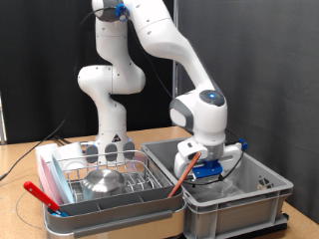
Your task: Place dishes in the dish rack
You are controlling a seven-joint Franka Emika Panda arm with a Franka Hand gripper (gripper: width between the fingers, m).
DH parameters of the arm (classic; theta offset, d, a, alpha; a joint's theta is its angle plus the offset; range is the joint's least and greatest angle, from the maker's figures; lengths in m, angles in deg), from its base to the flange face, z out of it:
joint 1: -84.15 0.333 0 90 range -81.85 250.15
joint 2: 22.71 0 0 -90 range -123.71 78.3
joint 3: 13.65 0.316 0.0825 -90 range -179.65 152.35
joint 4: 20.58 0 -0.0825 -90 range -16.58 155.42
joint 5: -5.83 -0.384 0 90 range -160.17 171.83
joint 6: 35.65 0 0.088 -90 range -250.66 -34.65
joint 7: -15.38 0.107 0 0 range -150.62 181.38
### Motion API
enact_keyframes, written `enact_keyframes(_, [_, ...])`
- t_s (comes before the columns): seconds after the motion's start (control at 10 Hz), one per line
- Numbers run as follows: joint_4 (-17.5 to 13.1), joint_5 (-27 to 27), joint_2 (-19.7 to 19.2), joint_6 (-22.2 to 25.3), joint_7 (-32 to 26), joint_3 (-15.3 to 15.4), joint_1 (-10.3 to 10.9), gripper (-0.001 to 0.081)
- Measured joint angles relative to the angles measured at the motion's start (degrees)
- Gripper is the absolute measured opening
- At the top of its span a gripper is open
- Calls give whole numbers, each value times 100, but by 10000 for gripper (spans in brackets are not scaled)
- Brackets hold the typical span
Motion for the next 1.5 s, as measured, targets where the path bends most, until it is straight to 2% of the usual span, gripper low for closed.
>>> enact_keyframes(0.2, [35,-74,0,-133,-280,19,-81,805])
enact_keyframes(0.6, [77,-789,93,-413,-1237,556,-351,805])
enact_keyframes(0.7, [81,-770,138,-413,-1259,596,-341,805])
enact_keyframes(1.0, [84,32,134,-433,-826,377,-99,805])
enact_keyframes(1.2, [75,165,-15,-587,-1419,404,-106,805])
enact_keyframes(1.5, [-4,123,-239,-646,-1738,517,-128,805])
